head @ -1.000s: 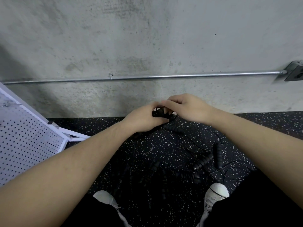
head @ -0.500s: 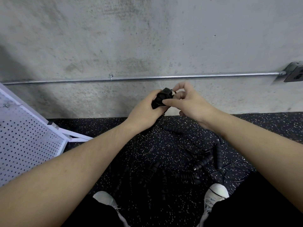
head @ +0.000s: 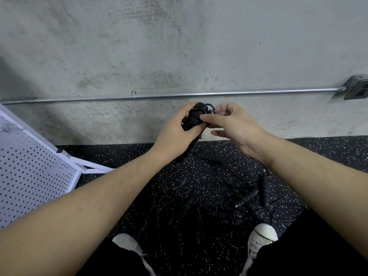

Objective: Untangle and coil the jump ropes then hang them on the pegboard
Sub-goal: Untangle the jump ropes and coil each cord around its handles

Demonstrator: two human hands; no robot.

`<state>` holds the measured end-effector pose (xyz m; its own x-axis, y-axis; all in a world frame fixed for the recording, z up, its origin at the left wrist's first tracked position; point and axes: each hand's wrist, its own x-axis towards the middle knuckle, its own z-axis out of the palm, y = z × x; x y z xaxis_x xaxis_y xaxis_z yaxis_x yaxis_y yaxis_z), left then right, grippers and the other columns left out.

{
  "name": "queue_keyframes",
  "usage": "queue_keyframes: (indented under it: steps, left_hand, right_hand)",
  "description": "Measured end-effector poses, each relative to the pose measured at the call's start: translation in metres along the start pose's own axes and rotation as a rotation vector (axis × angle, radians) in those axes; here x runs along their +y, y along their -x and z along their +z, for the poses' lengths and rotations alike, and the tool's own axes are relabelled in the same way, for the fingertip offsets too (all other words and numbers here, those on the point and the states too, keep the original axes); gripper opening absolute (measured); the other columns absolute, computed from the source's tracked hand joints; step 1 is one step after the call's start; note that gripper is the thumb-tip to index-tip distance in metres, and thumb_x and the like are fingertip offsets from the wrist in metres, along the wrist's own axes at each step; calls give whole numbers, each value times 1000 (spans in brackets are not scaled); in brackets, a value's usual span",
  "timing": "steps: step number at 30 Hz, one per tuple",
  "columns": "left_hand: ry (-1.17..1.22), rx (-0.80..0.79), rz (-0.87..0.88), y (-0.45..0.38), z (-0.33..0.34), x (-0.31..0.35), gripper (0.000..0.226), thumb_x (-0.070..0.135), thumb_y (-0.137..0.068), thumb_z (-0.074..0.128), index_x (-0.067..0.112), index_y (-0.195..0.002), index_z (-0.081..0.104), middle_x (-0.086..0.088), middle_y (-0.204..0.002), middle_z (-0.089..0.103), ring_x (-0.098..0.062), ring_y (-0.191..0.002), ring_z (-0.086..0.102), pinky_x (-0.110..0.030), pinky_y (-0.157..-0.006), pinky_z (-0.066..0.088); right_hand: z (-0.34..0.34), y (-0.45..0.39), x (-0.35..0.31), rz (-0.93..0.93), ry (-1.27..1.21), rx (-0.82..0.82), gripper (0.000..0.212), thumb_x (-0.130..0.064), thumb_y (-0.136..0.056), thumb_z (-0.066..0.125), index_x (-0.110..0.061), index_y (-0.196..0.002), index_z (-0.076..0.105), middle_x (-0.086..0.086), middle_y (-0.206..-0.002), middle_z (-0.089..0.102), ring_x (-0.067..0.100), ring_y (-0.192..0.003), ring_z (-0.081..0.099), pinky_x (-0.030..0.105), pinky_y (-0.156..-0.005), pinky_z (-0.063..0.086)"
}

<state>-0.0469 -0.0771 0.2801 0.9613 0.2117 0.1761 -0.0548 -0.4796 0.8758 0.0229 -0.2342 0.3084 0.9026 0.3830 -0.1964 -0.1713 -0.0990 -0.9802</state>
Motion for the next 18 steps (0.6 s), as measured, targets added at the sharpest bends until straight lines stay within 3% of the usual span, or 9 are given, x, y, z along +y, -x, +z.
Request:
queue_keyframes:
  steps: [3,5,10,14,18]
  left_hand:
    - [-10,-19,1,0,0,0,54,25,-94,74,46,-137,50,26,-116,65,11,-112,58,-1,-93,39]
    - [-11,-23,20,0,0,0,55,25,-95,72,44,-141,50,29,-116,63,12,-112,57,-2,-94,39]
    - [3,-47,85,2,1,-4,48,23,-102,60,41,-146,51,28,-134,60,2,-125,57,-33,-113,45]
    - [-42,-11,121,2,2,-3,45,20,-103,60,34,-145,54,40,-130,51,19,-125,48,-6,-106,34]
    - [-75,-9,125,1,3,-1,43,23,-101,63,35,-143,57,36,-134,50,28,-118,44,1,-99,30]
  right_hand:
    - [1,0,-2,-62,-19,-4,29,-6,-80,83,-15,-91,58,-5,-70,65,14,-73,68,35,-80,59]
    - [1,1,-3,-80,-26,-14,26,-2,-81,81,-12,-91,59,-2,-69,66,14,-68,68,31,-74,61]
    - [1,3,-6,-103,-16,-5,22,-1,-85,78,-6,-98,62,13,-84,70,18,-70,73,29,-68,62]
    - [4,4,-4,-131,37,35,14,-2,-89,74,-6,-95,62,14,-86,71,17,-69,73,29,-67,62]
    - [6,5,-4,-166,160,83,11,-4,-92,69,-9,-91,60,7,-81,68,17,-70,74,31,-65,63]
